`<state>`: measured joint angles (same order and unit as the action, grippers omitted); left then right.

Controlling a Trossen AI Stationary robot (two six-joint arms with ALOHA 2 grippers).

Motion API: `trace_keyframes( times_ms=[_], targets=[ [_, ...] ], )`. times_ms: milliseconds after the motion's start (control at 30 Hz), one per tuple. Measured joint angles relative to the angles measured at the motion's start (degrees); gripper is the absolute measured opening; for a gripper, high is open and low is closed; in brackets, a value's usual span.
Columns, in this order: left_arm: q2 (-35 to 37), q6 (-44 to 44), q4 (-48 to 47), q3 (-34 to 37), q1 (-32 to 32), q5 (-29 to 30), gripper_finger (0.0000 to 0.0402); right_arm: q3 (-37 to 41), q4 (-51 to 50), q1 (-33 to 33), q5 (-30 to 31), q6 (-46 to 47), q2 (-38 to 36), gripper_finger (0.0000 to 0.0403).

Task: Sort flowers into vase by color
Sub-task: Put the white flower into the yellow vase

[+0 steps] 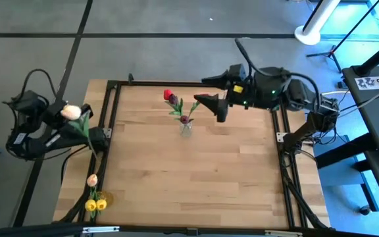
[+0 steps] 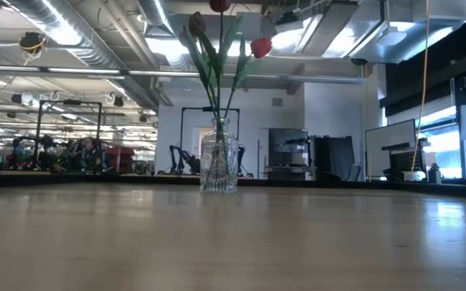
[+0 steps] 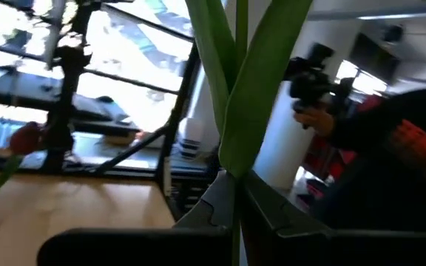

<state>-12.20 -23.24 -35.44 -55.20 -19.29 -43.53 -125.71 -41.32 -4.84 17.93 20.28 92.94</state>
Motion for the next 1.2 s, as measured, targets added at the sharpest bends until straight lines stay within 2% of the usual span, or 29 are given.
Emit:
trace_keyframes(
  times_ms=[133, 233, 400, 533, 767, 867, 1033, 1200],
  targets=[
    [1.47, 0.32, 0.55, 0.74, -0.17, -4.28, 0.0004, 0.02, 2.10, -1.46, 3.22, 2.89, 1.30, 0.0356],
    [2.35, 0.22, 2.12, 4.41, -0.93, -6.21, 0.0004, 0.00, 3.20, -1.69, 4.07, 4.65, 2.18, 0.0356],
    [4.09, -9.84, 19.05, 13.06, -1.31, -11.57, 0.0004, 0.00, 5.08, -1.66, 4.00, 5.37, 3.63, 0.0356],
    [5.89, -16.54, 29.10, 16.05, -1.29, -14.12, 0.0004, 0.00, 4.64, -1.51, 4.08, 5.37, 3.66, 0.0356],
    [7.09, -17.24, 30.20, 22.79, -1.29, -10.26, 0.0002, 0.00, 4.58, 0.24, 4.15, 5.32, 3.66, 0.0356],
    [7.07, -18.84, 35.98, 26.47, -0.41, -8.72, 0.0002, 0.00, 4.57, 0.52, 3.13, 5.39, 3.66, 0.0356],
    [7.03, -24.68, 51.93, 32.28, 3.91, -4.80, 0.0002, 0.00, 4.56, 0.36, 3.01, 5.39, 3.66, 0.0356],
    [6.91, -26.16, 53.50, 35.24, 10.97, -0.76, 0.0001, 0.00, 4.30, 0.35, 1.81, 5.43, 3.66, 0.0356]
  ],
)
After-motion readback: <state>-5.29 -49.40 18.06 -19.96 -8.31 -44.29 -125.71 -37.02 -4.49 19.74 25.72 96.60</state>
